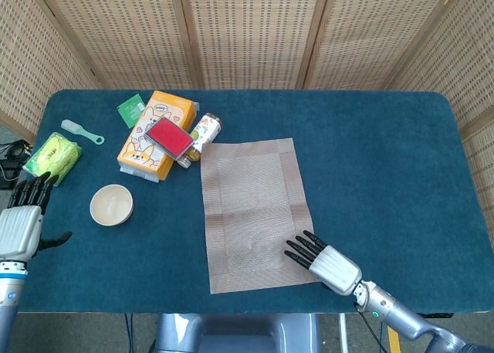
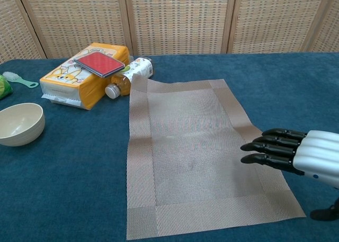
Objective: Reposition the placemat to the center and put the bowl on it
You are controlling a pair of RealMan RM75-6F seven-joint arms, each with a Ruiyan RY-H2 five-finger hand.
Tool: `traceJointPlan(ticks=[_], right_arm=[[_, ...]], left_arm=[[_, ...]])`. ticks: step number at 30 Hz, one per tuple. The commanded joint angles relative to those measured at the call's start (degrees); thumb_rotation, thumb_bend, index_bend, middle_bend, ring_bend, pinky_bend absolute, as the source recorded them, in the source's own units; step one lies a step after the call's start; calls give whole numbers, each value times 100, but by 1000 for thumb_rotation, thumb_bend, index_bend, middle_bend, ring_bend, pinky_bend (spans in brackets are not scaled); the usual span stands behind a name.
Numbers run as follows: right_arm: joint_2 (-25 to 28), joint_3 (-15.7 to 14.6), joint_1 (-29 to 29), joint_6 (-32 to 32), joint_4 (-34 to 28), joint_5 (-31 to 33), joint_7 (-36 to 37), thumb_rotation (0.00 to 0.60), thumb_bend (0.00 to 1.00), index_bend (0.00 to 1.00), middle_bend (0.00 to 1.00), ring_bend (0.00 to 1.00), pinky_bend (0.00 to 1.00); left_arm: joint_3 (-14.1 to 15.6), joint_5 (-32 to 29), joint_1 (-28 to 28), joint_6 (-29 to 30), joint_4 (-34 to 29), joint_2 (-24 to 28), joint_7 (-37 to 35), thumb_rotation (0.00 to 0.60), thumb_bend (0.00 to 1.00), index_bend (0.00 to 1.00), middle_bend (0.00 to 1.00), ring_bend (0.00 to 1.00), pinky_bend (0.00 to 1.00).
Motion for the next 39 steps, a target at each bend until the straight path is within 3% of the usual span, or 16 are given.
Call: traceJointPlan(ticks=[1, 11, 23, 27, 35, 39], right_arm=[[-28, -28, 71, -126, -29, 88, -81, 600, 0, 15, 0, 0, 0], [47, -213, 200, -362, -308, 221, -205, 600, 0, 15, 0, 0, 0], [-410, -139, 282, -221, 112, 306, -413, 600, 5, 33, 0, 0, 0], [-494, -69, 331, -168, 166, 376, -414, 600, 121, 42, 0, 0, 0], [-493, 19, 420, -66, 174, 483, -393, 600, 508, 64, 0, 0, 0], [-447, 8, 444, -63, 190, 542, -377, 600, 613, 79, 0, 0, 0]], left_arm=[[-22, 0, 5, -29, 24, -19, 0, 600, 0, 0, 0, 0, 0], [-89, -5, 35, -146, 28, 7, -39, 600, 0, 0, 0, 0, 0], [-145, 49, 88, -219, 46, 56, -163, 600, 0, 0, 0, 0, 0], [-152, 74, 106, -236, 41, 67, -184, 600, 0, 0, 0, 0, 0], [-161, 116, 123, -282, 43, 75, -198, 600, 0, 0, 0, 0, 0], [-164, 143, 131, -297, 45, 76, -198, 600, 0, 0, 0, 0, 0]])
